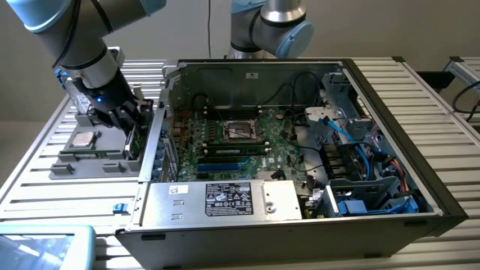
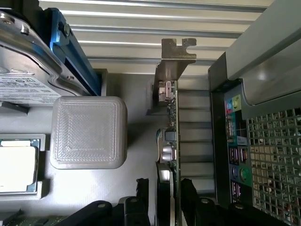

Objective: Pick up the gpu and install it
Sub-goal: 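Pick up the gpu and move the gpu toward the slot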

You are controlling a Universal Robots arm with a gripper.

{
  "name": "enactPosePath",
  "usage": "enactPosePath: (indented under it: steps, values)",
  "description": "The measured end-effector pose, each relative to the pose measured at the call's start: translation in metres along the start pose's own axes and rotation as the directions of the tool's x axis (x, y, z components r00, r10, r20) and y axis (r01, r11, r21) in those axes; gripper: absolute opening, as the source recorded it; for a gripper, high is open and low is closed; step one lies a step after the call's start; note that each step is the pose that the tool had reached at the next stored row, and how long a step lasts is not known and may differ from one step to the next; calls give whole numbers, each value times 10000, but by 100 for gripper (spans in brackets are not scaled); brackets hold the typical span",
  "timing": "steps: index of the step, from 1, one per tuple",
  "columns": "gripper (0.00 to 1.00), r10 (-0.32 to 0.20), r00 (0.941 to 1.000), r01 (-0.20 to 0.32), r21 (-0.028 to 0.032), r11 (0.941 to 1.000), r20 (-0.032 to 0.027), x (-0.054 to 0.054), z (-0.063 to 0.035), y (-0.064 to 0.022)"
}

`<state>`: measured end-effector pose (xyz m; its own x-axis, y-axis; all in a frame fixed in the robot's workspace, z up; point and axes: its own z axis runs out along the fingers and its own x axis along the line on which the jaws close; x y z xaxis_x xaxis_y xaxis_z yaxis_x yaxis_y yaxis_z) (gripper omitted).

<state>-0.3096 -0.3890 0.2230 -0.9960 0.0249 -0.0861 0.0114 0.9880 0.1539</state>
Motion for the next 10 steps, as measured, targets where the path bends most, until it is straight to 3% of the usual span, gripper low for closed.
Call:
enactPosePath:
  steps: [1,2,10]
  values:
    - [41,0,10000,0,1,10000,-1,0,0,0]
    - [29,0,10000,0,0,10000,-2,0,0,0]
    - [28,1,10000,-1,-9,10000,-2,-2,-12,-1]
